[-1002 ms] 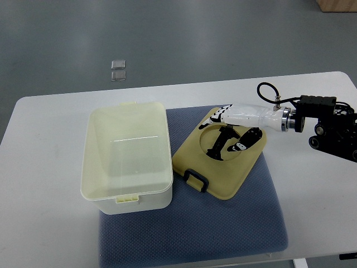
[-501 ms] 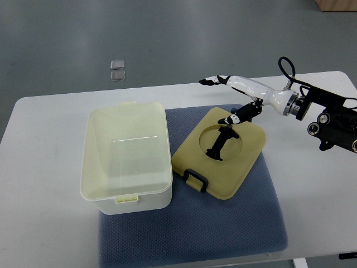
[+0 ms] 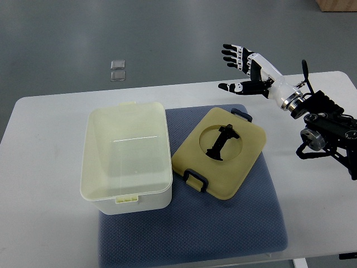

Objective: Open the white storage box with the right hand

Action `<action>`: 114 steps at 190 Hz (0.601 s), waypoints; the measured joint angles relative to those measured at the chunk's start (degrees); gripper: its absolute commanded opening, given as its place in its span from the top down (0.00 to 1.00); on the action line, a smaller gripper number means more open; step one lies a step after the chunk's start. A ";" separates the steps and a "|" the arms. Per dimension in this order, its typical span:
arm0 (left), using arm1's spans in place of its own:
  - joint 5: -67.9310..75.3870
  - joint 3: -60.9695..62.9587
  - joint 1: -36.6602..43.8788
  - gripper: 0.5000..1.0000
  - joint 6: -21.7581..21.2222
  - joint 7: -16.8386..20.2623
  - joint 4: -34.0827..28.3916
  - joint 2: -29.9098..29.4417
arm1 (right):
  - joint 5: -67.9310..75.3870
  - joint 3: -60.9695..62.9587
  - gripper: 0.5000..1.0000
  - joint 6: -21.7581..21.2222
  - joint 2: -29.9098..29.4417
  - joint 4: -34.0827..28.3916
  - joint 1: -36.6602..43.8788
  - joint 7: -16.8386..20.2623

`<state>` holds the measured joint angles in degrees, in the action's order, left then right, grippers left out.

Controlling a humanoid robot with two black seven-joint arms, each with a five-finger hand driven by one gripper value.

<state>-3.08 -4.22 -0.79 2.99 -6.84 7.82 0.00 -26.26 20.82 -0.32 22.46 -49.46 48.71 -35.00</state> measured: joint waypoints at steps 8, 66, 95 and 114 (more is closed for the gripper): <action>0.00 0.00 0.01 0.00 0.00 0.00 0.00 0.00 | 3.07 1.03 0.18 0.03 -0.57 0.52 -0.43 0.00; 0.00 0.00 0.01 0.00 0.00 0.03 0.00 0.00 | 17.54 3.52 0.18 1.02 -2.95 4.61 -1.55 0.59; 0.00 0.00 0.00 0.00 0.00 0.05 0.00 0.00 | 22.80 3.51 0.18 0.54 -3.11 5.63 -2.00 6.53; 0.00 0.00 0.00 0.00 0.00 0.04 0.00 0.00 | 25.72 3.51 0.17 0.46 -3.16 5.69 -2.20 8.19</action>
<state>-3.08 -4.22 -0.79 2.99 -6.79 7.82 0.00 -0.54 24.34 0.14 19.30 -43.77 46.51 -26.81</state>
